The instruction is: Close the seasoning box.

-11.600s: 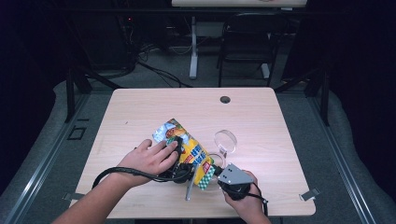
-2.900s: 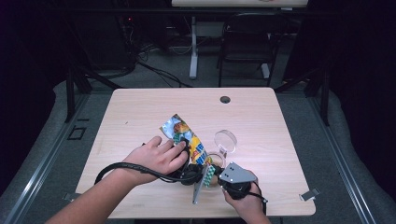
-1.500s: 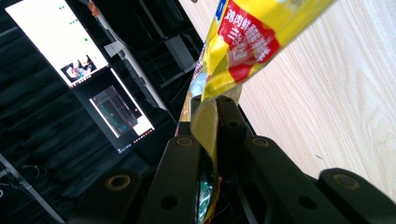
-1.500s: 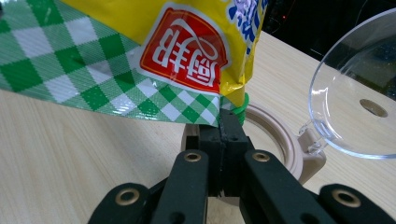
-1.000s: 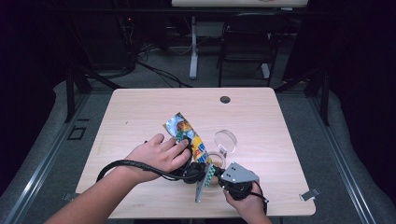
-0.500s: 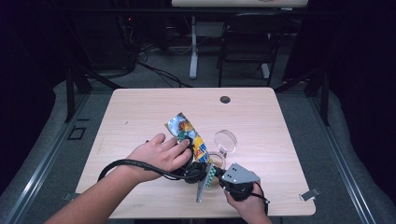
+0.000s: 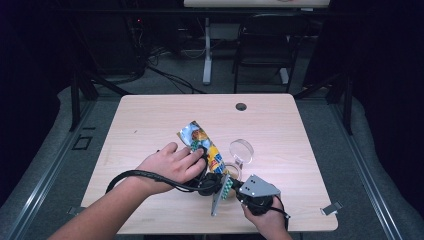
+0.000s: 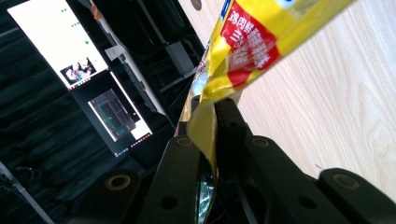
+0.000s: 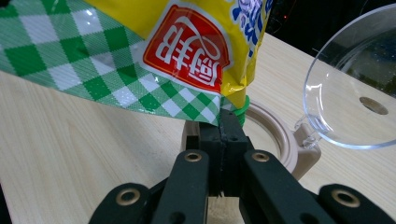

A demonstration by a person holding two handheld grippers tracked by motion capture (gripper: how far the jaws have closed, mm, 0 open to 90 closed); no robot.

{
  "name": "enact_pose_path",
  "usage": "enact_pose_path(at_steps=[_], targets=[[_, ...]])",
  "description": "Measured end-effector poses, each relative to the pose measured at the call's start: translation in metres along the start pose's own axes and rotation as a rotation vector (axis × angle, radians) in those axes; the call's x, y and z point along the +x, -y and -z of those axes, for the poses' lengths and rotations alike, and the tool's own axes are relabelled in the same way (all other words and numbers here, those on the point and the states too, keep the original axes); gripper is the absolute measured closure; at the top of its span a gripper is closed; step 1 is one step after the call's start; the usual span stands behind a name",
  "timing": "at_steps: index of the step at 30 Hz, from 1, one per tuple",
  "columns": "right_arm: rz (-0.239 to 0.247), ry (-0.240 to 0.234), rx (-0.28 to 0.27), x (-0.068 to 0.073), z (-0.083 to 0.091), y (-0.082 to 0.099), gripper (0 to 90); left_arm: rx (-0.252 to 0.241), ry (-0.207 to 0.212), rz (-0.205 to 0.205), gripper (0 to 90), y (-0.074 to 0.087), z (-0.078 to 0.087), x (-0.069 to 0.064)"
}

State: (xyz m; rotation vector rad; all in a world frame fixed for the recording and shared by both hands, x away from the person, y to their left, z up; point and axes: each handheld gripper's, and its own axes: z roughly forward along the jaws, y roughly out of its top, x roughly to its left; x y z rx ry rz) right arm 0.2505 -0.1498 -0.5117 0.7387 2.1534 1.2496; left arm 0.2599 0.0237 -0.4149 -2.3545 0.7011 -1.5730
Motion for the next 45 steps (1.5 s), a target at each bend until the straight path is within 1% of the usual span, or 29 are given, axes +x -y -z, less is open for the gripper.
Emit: enact_pose_path(at_steps=[2, 5, 7, 14, 16, 22, 25, 28, 31, 32, 35, 38, 40, 45], targets=[[-0.005, 0.0, -0.003, -0.001, 0.0006, 0.0003, 90.0, 0.0, 0.008, -0.002, 87.8, -0.0005, 0.0002, 0.0007], [-0.009, 0.004, -0.007, -0.0021, 0.0011, 0.0008, 90.0, 0.0, 0.002, 0.001, 87.8, -0.0007, 0.0002, 0.0003], [-0.012, 0.004, -0.007, -0.0026, 0.0011, 0.0009, 90.0, 0.0, 0.005, 0.005, 87.8, 0.0, 0.0, 0.0001], [-0.005, 0.013, -0.003, -0.0026, 0.0002, 0.0006, 90.0, 0.001, 0.01, 0.01, 87.8, 0.001, -0.0005, -0.0015], [-0.009, 0.008, -0.007, -0.0026, -0.0004, 0.0007, 90.0, 0.002, 0.011, 0.011, 87.8, 0.0011, -0.0006, -0.0017], [-0.008, 0.012, -0.007, -0.003, -0.0012, 0.0005, 90.0, 0.006, 0.014, 0.015, 87.9, 0.0016, -0.0008, -0.002], [-0.011, 0.01, -0.01, -0.0033, -0.0021, 0.0001, 90.0, 0.009, 0.02, 0.022, 87.8, 0.0027, -0.0006, -0.0029], [-0.004, 0.01, -0.007, -0.003, -0.0029, -0.0003, 90.0, 0.01, 0.023, 0.024, 87.9, 0.004, -0.0008, -0.0035], [-0.001, 0.012, -0.003, -0.0028, -0.0036, -0.0005, 90.0, 0.01, 0.029, 0.035, 87.9, 0.0049, -0.0015, -0.005], [-0.002, 0.012, -0.003, -0.0028, -0.0037, -0.0005, 90.0, 0.01, 0.04, 0.036, 87.8, 0.0051, -0.0015, -0.0045], [-0.006, 0.01, -0.008, -0.0026, -0.0043, -0.0006, 90.0, 0.009, 0.042, 0.048, 87.9, 0.0061, -0.0017, -0.0061], [-0.003, 0.008, -0.008, -0.002, -0.0051, -0.0008, 90.0, 0.01, 0.041, 0.042, 87.9, 0.0068, -0.0017, -0.0065], [-0.003, 0.005, -0.006, -0.0015, -0.0055, -0.0009, 90.0, 0.009, 0.047, 0.052, 87.8, 0.0074, -0.0019, -0.0076], [-0.003, 0.005, -0.005, -0.0014, -0.0057, -0.001, 90.0, 0.008, 0.048, 0.058, 87.9, 0.0083, -0.0022, -0.0087]])
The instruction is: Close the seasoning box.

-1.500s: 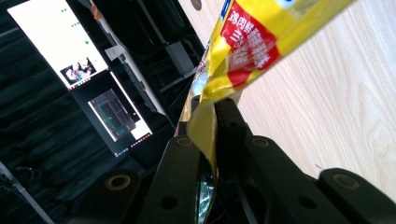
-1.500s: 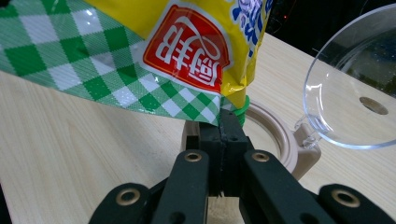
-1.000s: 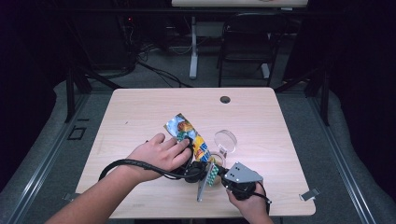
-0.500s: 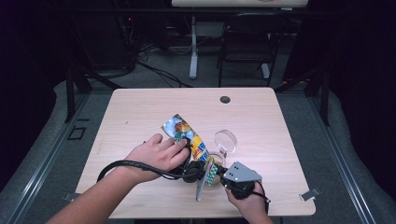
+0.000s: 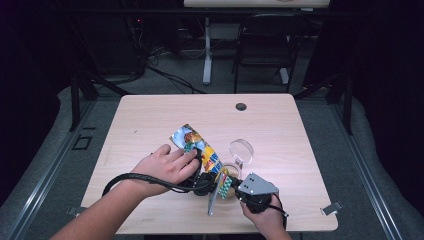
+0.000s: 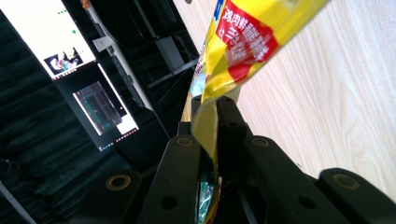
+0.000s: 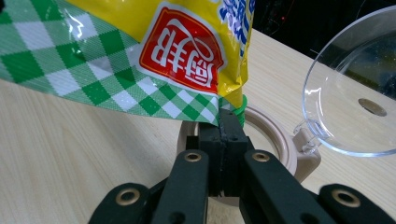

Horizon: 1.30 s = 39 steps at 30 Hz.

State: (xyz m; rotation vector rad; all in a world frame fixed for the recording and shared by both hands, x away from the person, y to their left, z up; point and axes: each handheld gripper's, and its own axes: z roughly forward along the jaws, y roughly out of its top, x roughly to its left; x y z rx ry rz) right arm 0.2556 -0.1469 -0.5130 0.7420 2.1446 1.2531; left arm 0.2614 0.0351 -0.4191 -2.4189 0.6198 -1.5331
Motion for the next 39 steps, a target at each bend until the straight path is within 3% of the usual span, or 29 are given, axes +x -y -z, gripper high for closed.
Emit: enact_pose_path(at_steps=[19, 26, 37, 39], targets=[[0.005, 0.001, -0.002, 0.001, -0.002, -0.001, 90.0, -0.01, 0.019, 0.061, 87.9, 0.006, -0.002, -0.008], [0.004, 0.003, -0.006, 0.001, -0.001, -0.001, 90.0, -0.021, 0.029, 0.112, 87.9, 0.01, -0.004, -0.012], [0.005, 0.001, -0.004, 0.002, -0.002, -0.001, 89.7, -0.031, 0.047, 0.154, 87.9, 0.013, -0.007, -0.019], [0.005, 0.001, -0.006, 0.002, -0.002, -0.001, 89.7, -0.035, 0.053, 0.18, 87.9, 0.014, -0.008, -0.021]])
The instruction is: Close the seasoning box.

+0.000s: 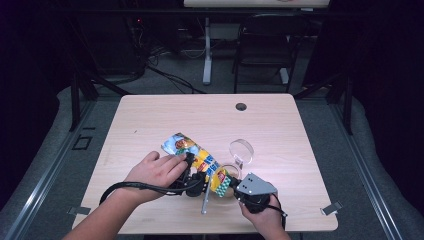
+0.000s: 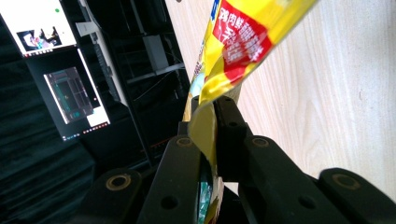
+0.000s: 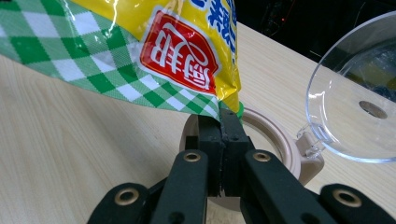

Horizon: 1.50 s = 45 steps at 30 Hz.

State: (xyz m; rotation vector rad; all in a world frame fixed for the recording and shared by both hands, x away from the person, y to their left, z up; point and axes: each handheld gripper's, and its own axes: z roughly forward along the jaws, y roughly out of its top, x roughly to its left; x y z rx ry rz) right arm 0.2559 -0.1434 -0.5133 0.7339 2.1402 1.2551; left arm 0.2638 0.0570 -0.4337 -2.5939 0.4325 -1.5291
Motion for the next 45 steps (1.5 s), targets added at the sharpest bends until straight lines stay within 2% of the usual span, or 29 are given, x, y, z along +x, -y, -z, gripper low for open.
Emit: enact_pose_path(at_steps=[20, 24, 32, 33, 34, 36, 38, 41, 44, 45], targets=[[0.006, 0.005, -0.002, 0.001, 0.0, -0.001, 89.4, -0.031, 0.042, 0.127, 87.9, 0.009, -0.005, -0.011], [0.008, 0.007, 0.0, 0.001, -0.001, -0.001, 89.3, -0.034, 0.042, 0.141, 87.9, 0.01, -0.006, -0.014], [0.007, 0.007, -0.002, 0.001, -0.001, -0.001, 89.1, -0.061, 0.067, 0.219, 87.9, 0.014, -0.01, -0.02], [0.006, 0.007, -0.004, 0.001, 0.0, -0.001, 89.1, -0.058, 0.07, 0.219, 87.9, 0.015, -0.01, -0.02], [0.003, 0.008, -0.007, 0.001, -0.001, -0.001, 89.1, -0.068, 0.069, 0.237, 87.9, 0.015, -0.01, -0.021], [0.008, 0.007, -0.001, 0.001, -0.001, -0.001, 89.1, -0.065, 0.071, 0.234, 87.9, 0.015, -0.011, -0.022], [0.008, 0.007, -0.001, 0.001, -0.001, -0.001, 89.0, -0.072, 0.075, 0.255, 87.9, 0.016, -0.011, -0.023], [0.004, 0.008, -0.007, 0.001, -0.001, -0.001, 89.0, -0.068, 0.076, 0.243, 87.9, 0.017, -0.011, -0.022], [0.008, 0.007, -0.002, 0.001, -0.001, -0.001, 89.0, -0.065, 0.083, 0.254, 87.9, 0.017, -0.012, -0.025], [0.007, 0.008, -0.003, 0.001, -0.001, -0.001, 88.9, -0.071, 0.089, 0.269, 87.9, 0.017, -0.013, -0.026]])
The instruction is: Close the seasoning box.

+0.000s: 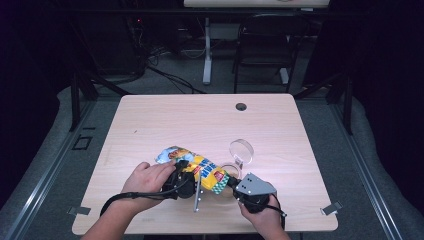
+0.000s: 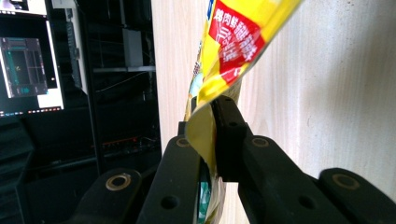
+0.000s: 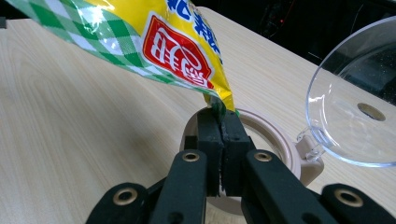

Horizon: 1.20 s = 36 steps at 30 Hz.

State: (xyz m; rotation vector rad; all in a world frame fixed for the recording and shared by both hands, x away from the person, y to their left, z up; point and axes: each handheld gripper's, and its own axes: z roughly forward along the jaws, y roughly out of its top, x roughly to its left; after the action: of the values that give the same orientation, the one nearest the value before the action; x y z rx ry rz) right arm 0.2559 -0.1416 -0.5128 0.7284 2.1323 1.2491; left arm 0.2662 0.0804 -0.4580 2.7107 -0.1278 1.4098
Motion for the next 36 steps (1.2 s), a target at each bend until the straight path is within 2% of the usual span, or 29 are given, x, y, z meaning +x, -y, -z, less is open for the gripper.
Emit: enact_pose_path(at_steps=[23, 29, 36], targets=[[0.0, 0.003, -0.008, 0.0, 0.0, 0.0, 88.5, -0.044, 0.045, 0.14, 87.9, 0.011, -0.007, -0.011], [-0.001, 0.0, -0.009, 0.0, 0.0, -0.001, 88.4, -0.05, 0.048, 0.16, 87.9, 0.012, -0.008, -0.013], [-0.002, 0.001, -0.019, 0.0, 0.0, -0.001, 87.9, -0.067, 0.06, 0.203, 87.9, 0.017, -0.01, -0.016]])
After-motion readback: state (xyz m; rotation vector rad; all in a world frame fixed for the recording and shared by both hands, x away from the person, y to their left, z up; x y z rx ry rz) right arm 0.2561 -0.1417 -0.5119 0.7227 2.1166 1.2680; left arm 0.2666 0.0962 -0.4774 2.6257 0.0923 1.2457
